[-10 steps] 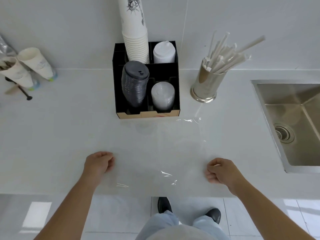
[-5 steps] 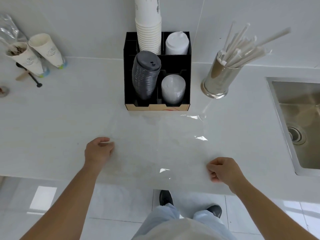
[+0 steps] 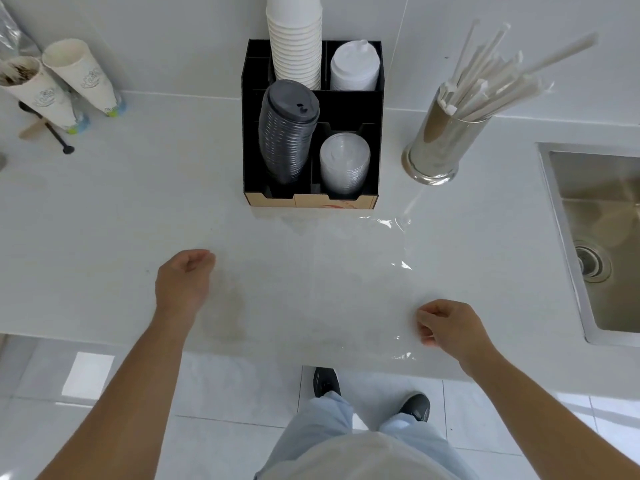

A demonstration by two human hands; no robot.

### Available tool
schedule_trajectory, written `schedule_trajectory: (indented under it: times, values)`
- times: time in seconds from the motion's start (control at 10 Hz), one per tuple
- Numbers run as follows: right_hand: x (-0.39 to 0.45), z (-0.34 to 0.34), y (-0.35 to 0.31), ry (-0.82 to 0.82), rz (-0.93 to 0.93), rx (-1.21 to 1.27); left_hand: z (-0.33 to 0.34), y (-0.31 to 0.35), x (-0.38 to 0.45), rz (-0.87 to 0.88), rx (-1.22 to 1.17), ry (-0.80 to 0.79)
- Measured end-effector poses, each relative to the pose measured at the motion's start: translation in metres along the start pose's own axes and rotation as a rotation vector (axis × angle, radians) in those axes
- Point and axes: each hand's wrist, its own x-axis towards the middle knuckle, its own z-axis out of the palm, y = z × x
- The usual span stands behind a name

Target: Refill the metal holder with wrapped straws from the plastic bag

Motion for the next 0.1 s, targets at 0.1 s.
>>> schedule_trajectory:
  times: [0.1]
  values:
    - [0.0006, -0.0041, -0.001, 0.033, -0.02, -0.018, 0.0068, 0.0098, -0.0059, -0.056, -0.108, -0.025]
